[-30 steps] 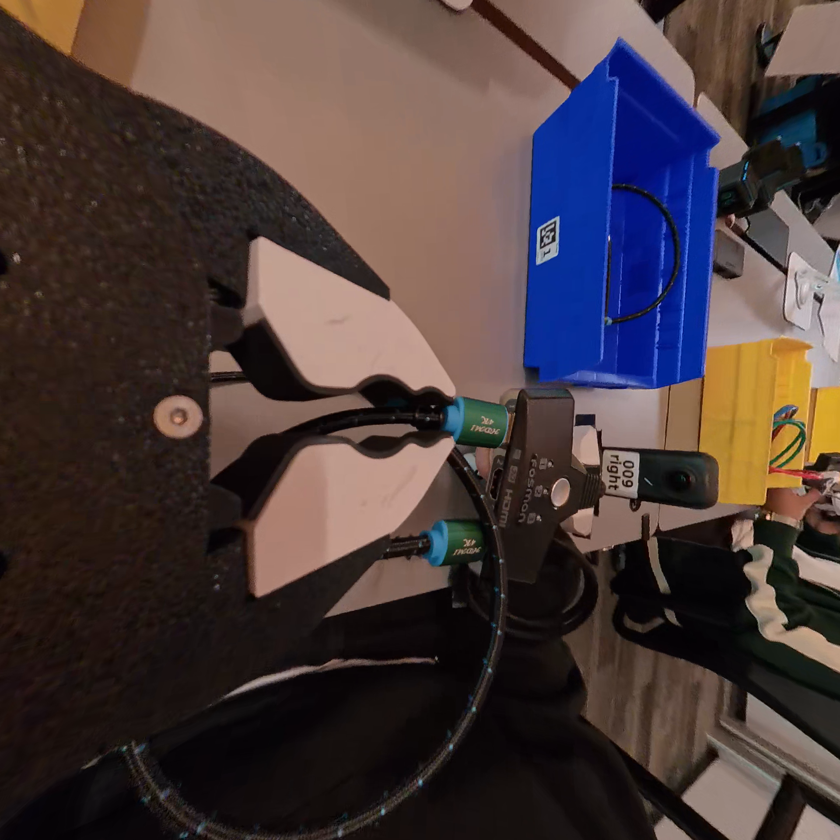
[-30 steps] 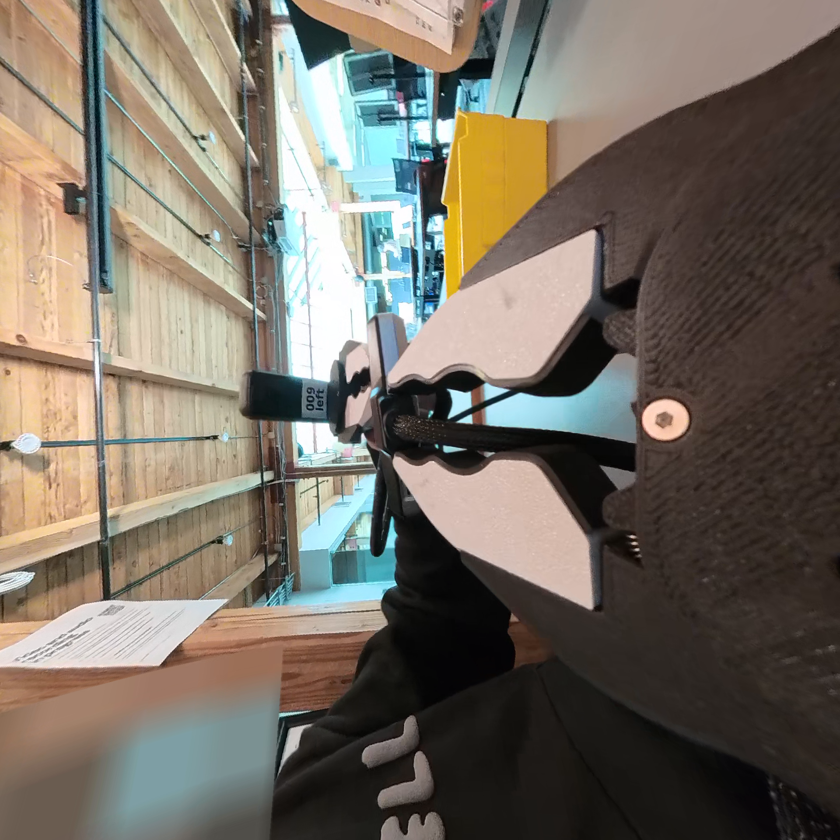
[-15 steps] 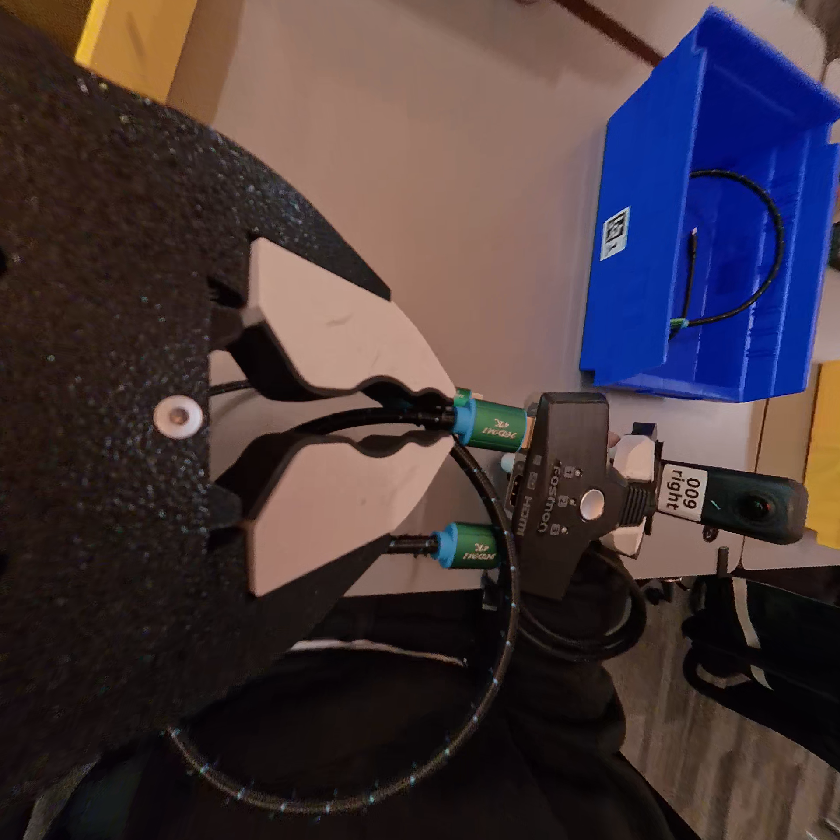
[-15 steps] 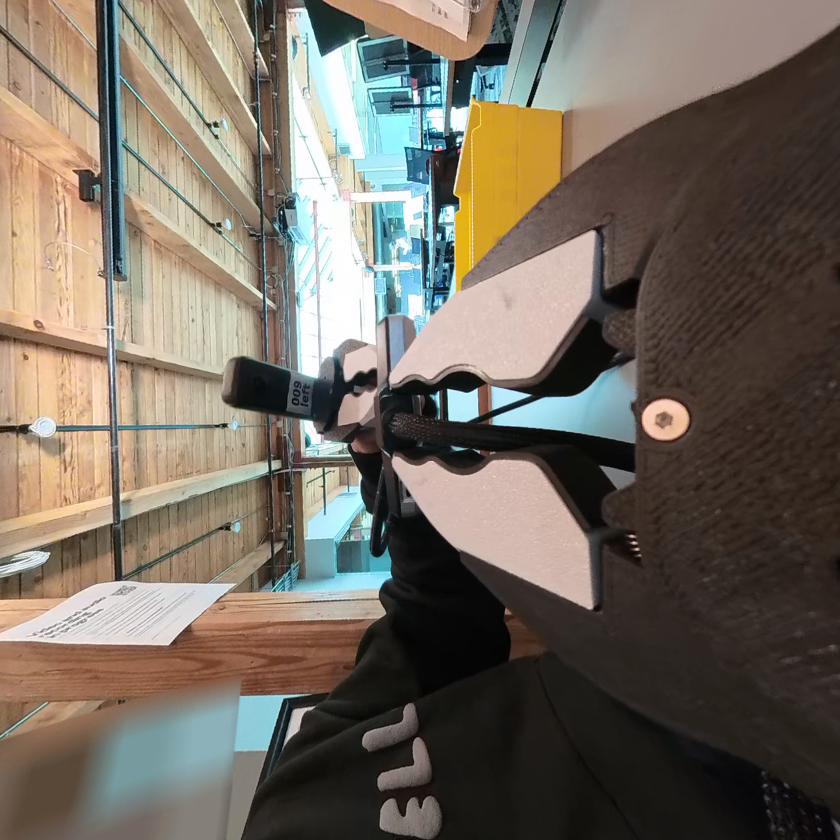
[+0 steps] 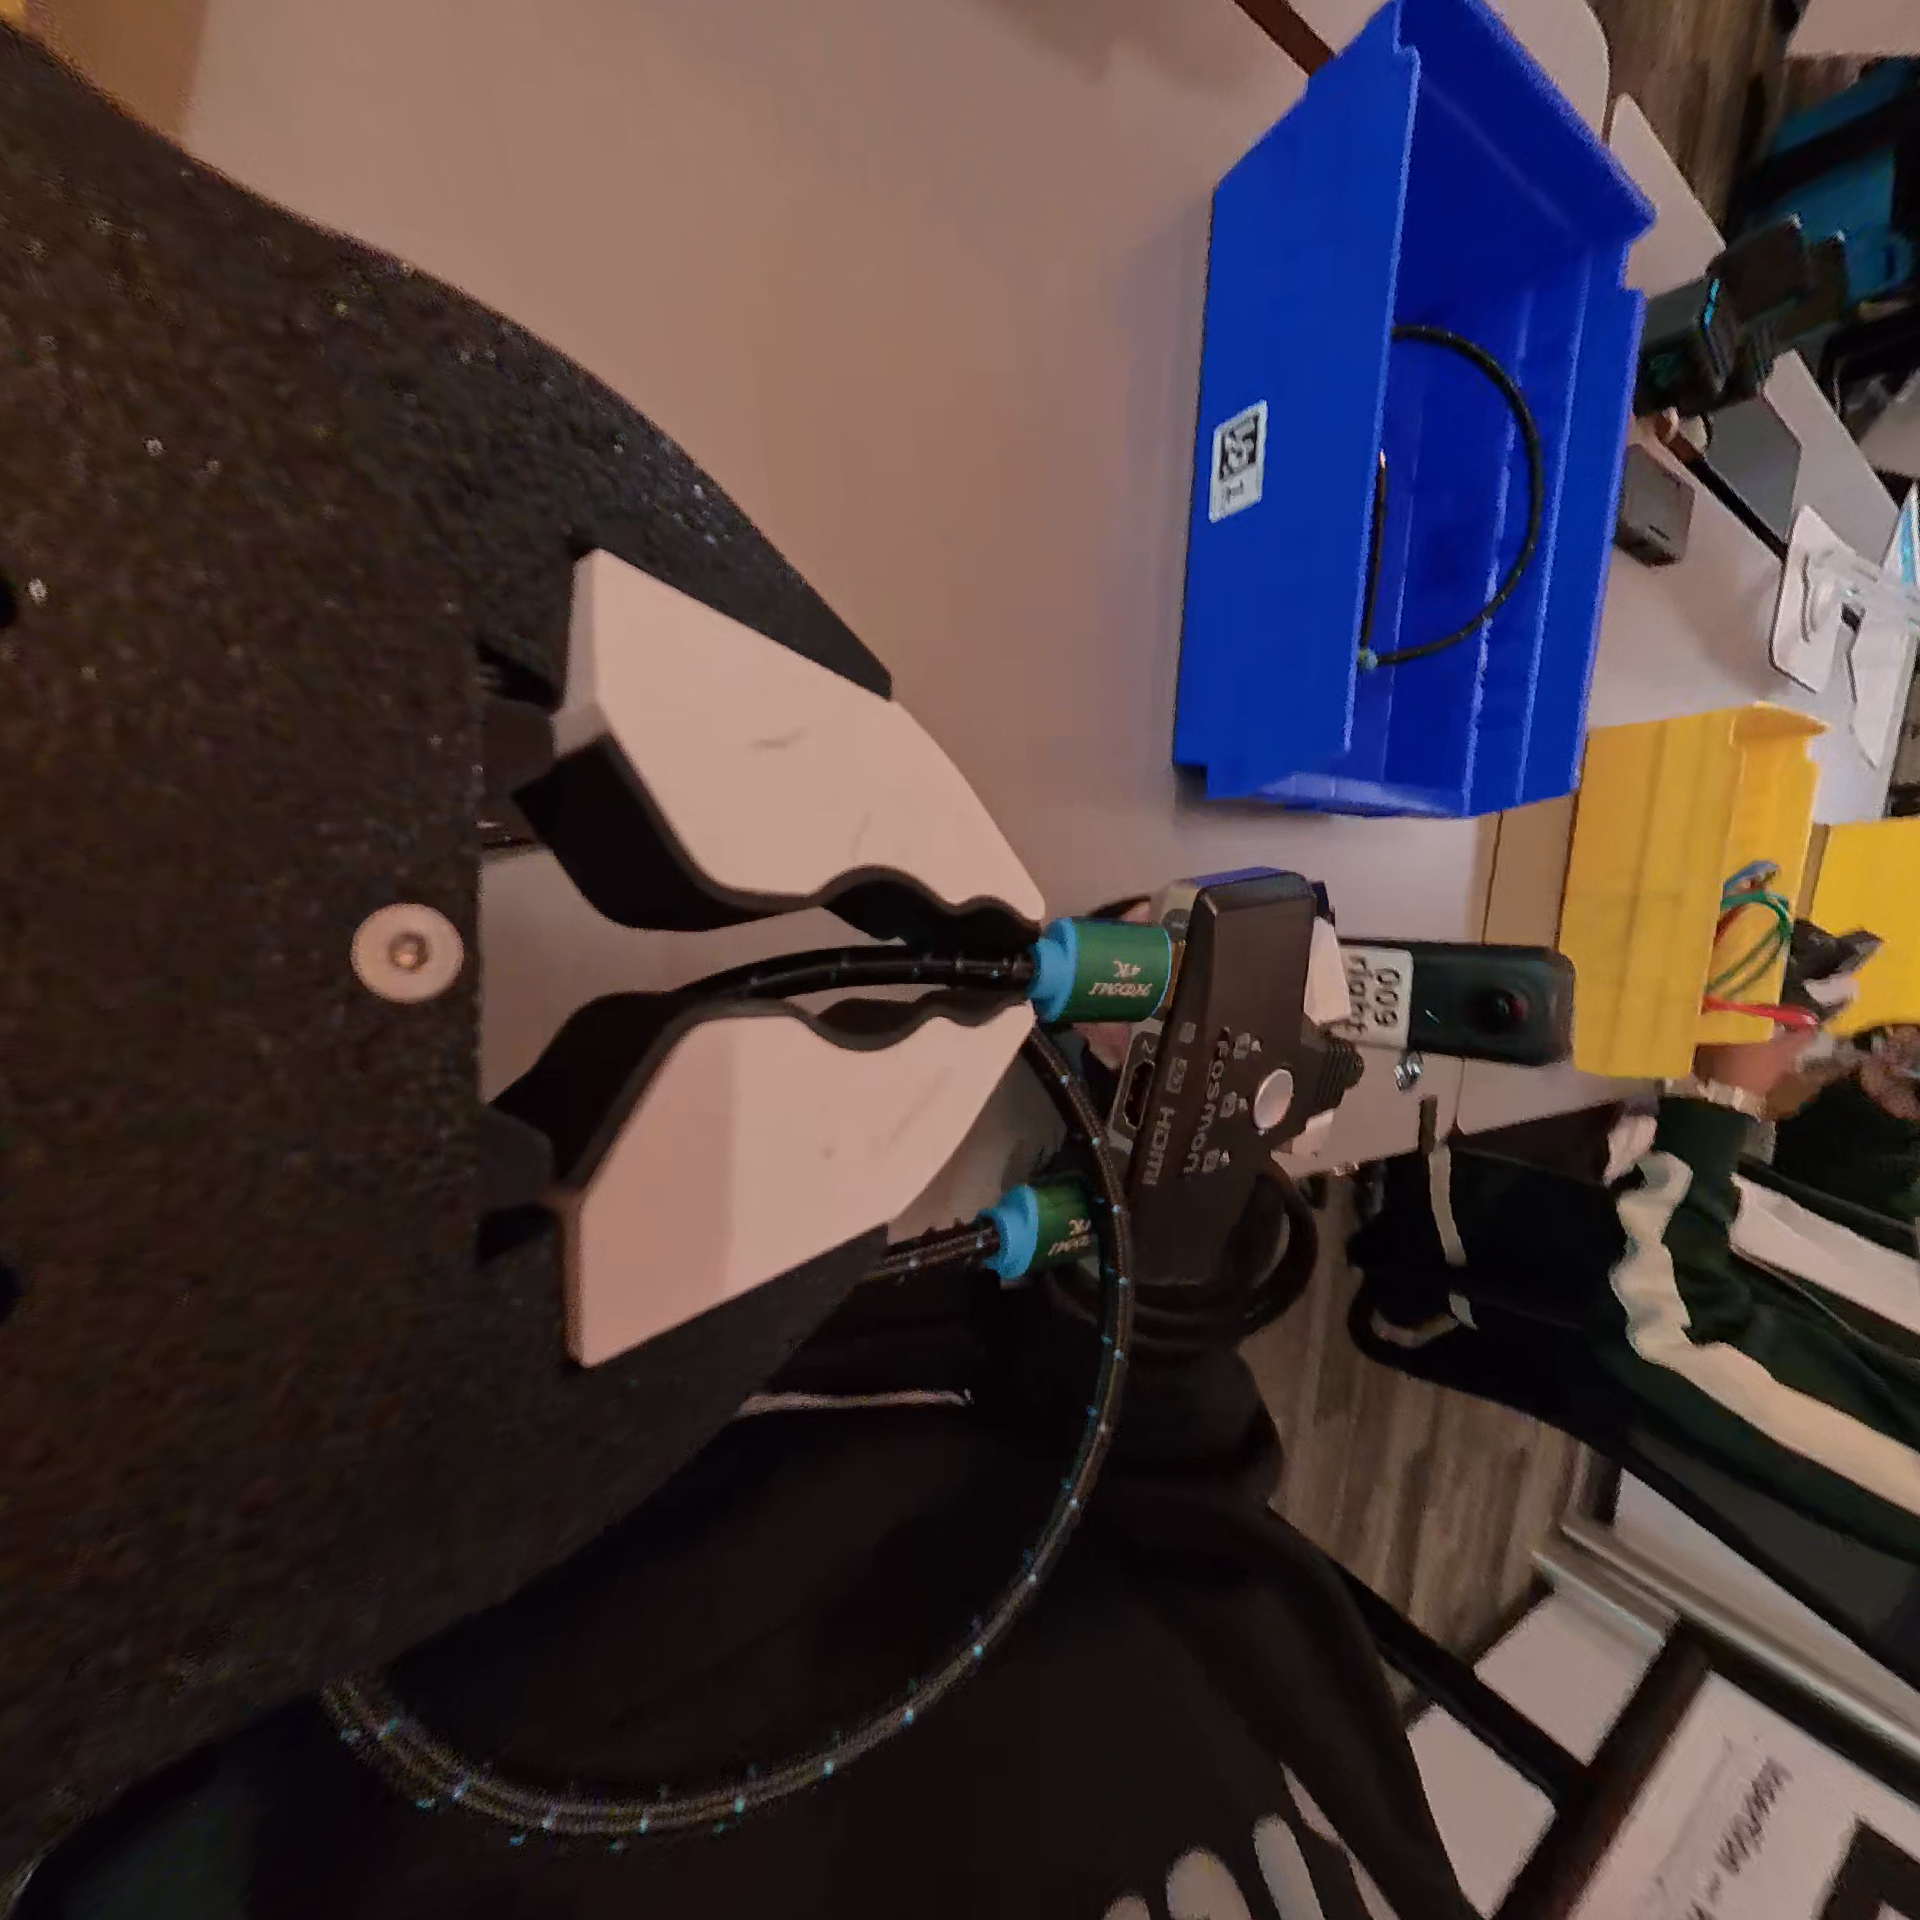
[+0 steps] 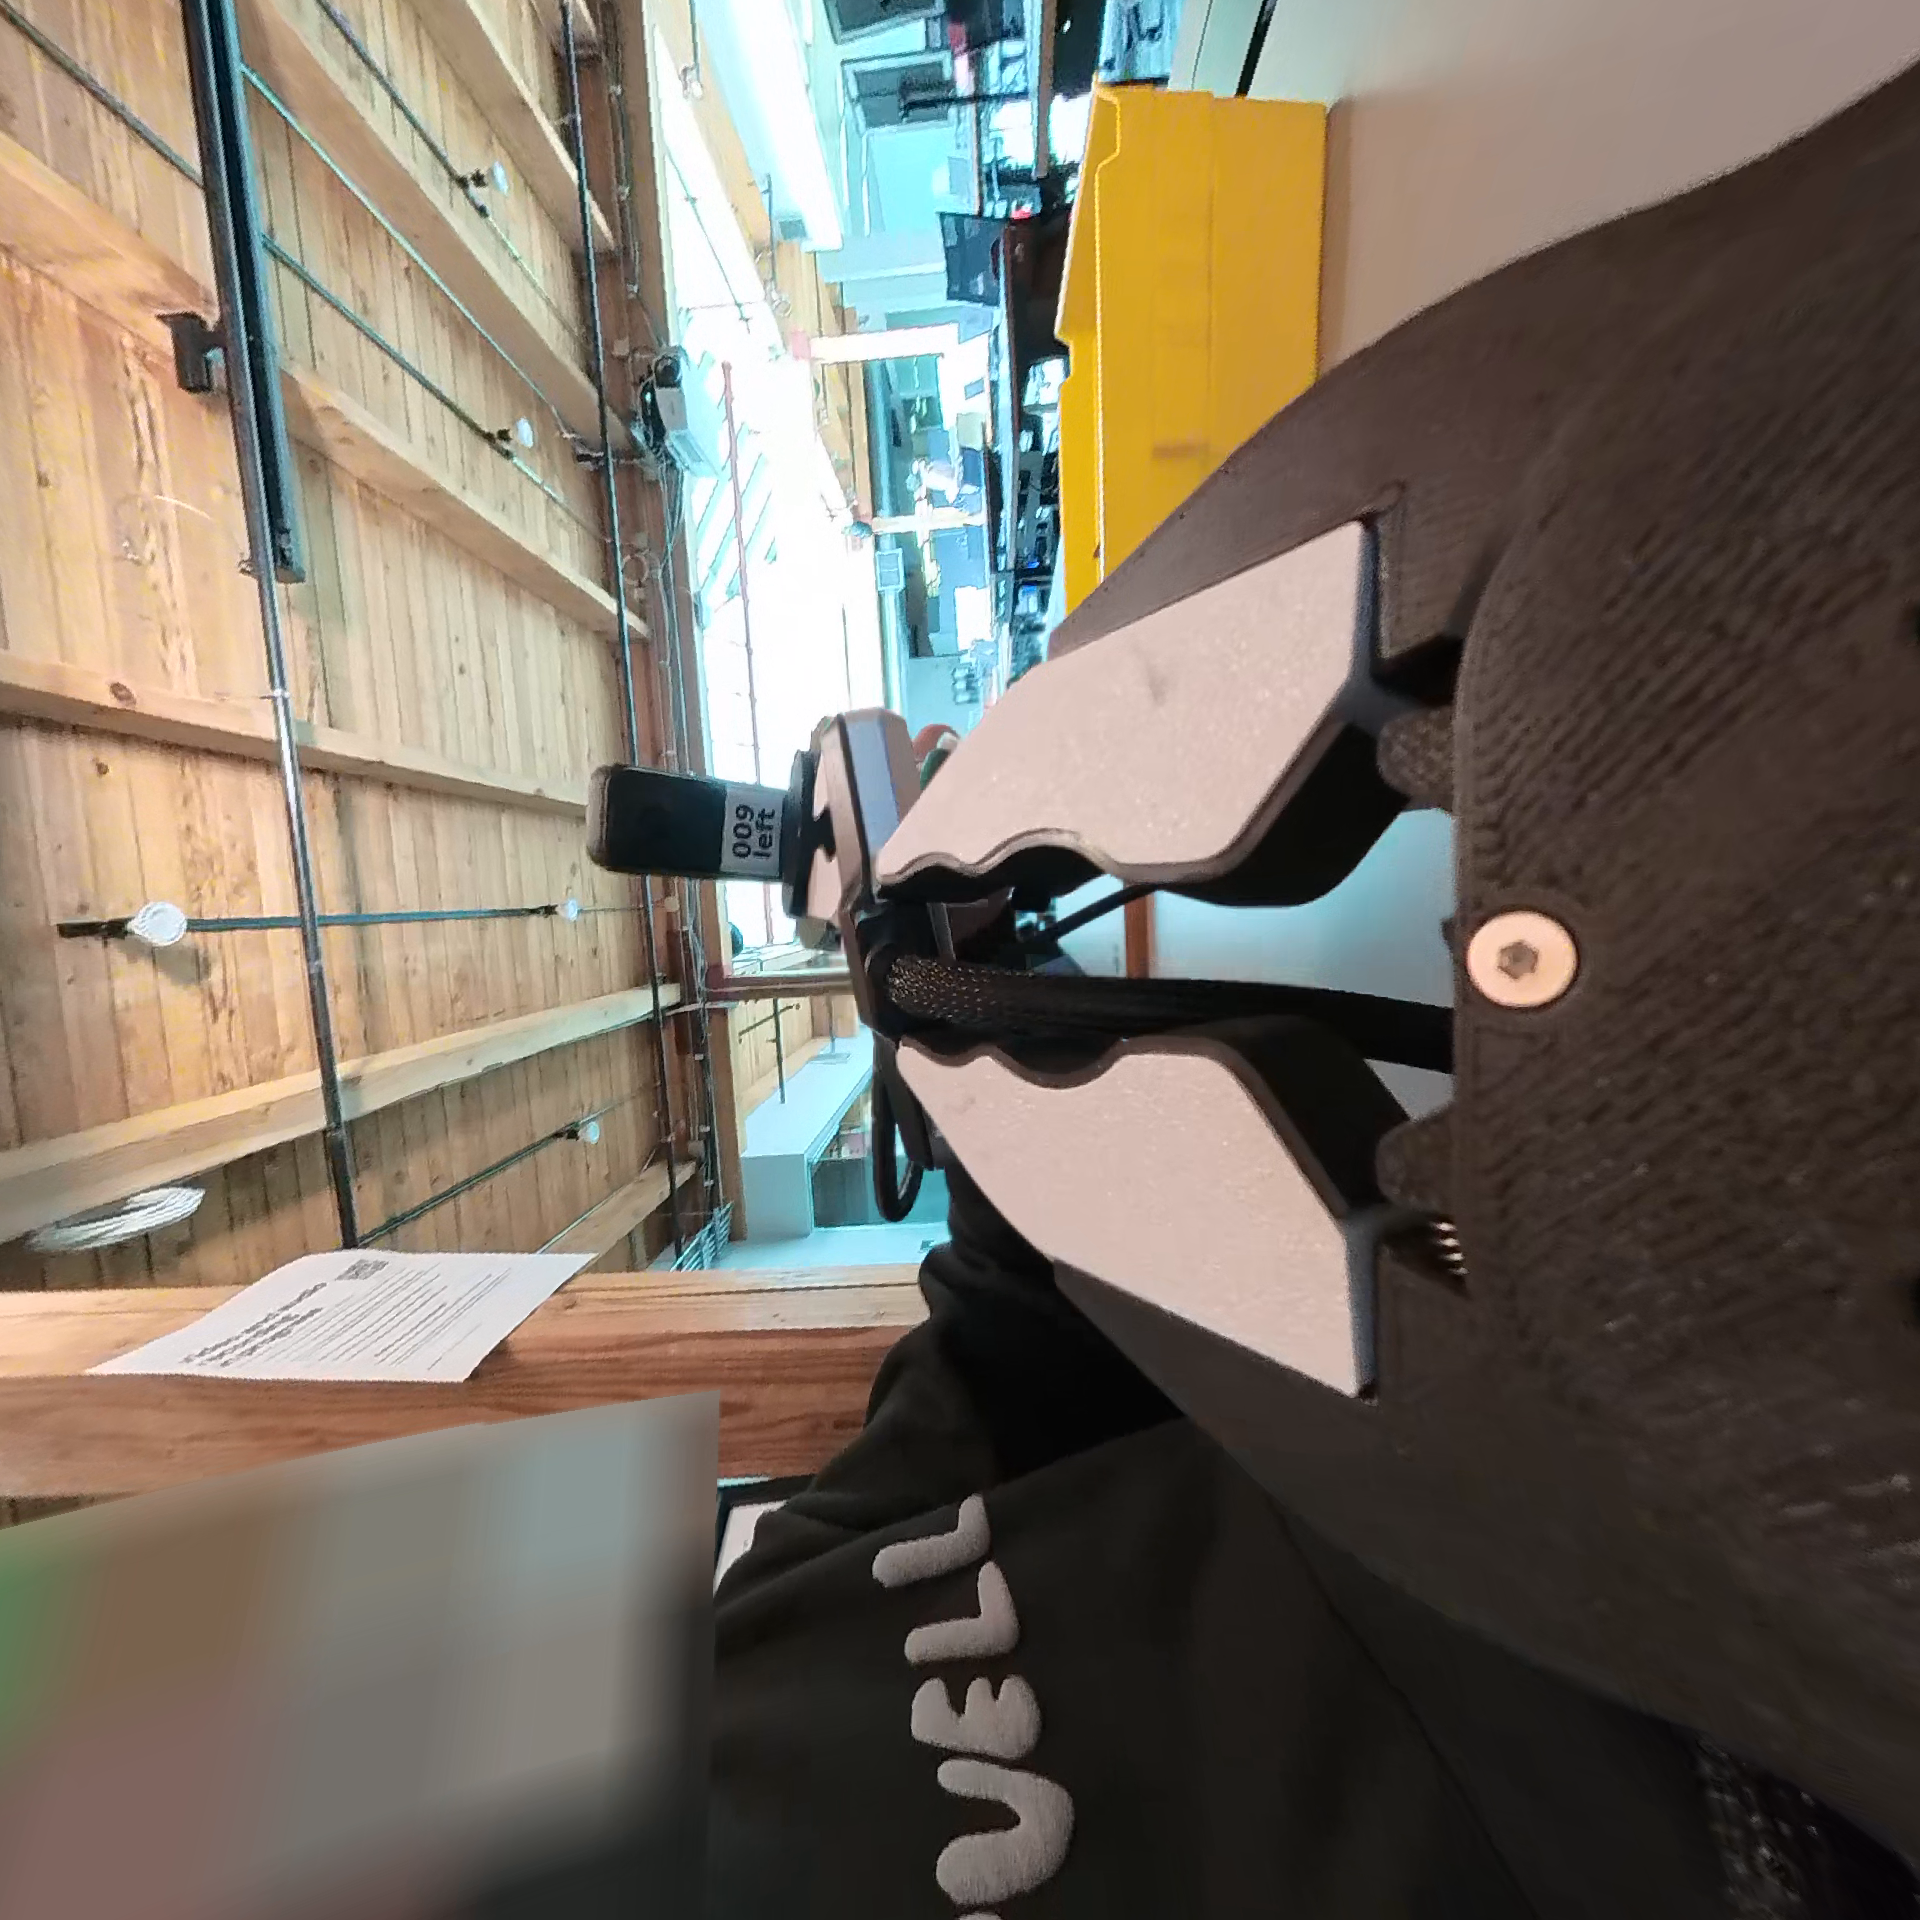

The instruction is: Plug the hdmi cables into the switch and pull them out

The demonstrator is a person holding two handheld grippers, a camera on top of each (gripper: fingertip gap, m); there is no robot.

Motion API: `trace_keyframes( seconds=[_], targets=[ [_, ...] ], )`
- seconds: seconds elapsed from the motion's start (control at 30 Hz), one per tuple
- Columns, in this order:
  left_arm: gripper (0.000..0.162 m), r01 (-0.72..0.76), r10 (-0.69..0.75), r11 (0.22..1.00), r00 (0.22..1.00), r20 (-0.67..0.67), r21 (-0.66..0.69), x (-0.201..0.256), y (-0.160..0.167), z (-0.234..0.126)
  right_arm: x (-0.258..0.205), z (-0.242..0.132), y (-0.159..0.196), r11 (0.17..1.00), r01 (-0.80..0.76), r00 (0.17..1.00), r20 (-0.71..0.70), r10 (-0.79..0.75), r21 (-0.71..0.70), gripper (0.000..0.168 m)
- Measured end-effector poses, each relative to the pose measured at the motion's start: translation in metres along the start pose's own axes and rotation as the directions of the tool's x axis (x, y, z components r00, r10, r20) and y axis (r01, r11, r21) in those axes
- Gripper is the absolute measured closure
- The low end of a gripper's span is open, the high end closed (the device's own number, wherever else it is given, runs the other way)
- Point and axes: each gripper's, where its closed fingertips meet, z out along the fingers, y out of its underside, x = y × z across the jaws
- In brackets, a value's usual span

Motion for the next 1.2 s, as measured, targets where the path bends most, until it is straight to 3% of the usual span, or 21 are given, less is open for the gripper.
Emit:
trace_keyframes(
  seconds=[0.17,0.4,0.53,0.6,0.83,0.93,1.07,1.2],
  targets=[
    [0.154,-0.030,0.030,0.999,0.999,0.026,-0.020,-0.002,-0.003,0.001,0.002,-0.001,-0.001,1.000,0.001,1.000,-0.015,0.000,0.010,0.144],
    [0.154,-0.081,0.105,0.988,0.977,0.188,-0.134,-0.009,0.004,0.002,0.008,-0.002,0.003,0.999,0.027,0.998,-0.053,-0.029,-0.029,0.144],
    [0.155,0.032,-0.031,0.999,0.998,0.059,-0.006,-0.002,-0.001,-0.002,0.003,0.002,0.003,1.000,0.003,1.000,-0.022,-0.003,-0.008,0.144],
    [0.154,0.048,-0.047,0.999,0.999,0.018,-0.009,0.000,0.005,-0.002,0.001,0.001,0.006,0.999,0.006,1.000,-0.010,-0.007,-0.035,0.144],
    [0.154,0.038,-0.033,0.999,0.987,0.155,-0.033,-0.010,0.007,-0.001,0.009,-0.001,0.006,0.999,0.022,0.998,-0.065,-0.025,-0.047,0.145],
    [0.154,0.089,-0.085,0.996,0.984,0.154,-0.021,-0.010,0.006,0.001,0.009,0.000,0.007,0.998,0.021,0.998,-0.064,-0.025,-0.054,0.137],
    [0.154,0.121,-0.120,0.993,0.979,0.164,0.002,-0.012,0.005,0.000,0.012,-0.002,0.006,0.994,0.077,0.992,-0.090,-0.084,-0.076,0.145],
    [0.154,0.059,-0.056,0.998,0.985,0.165,-0.018,-0.011,0.007,-0.001,0.009,0.000,0.008,0.993,0.086,0.994,-0.067,-0.092,-0.085,0.145]
  ],
)
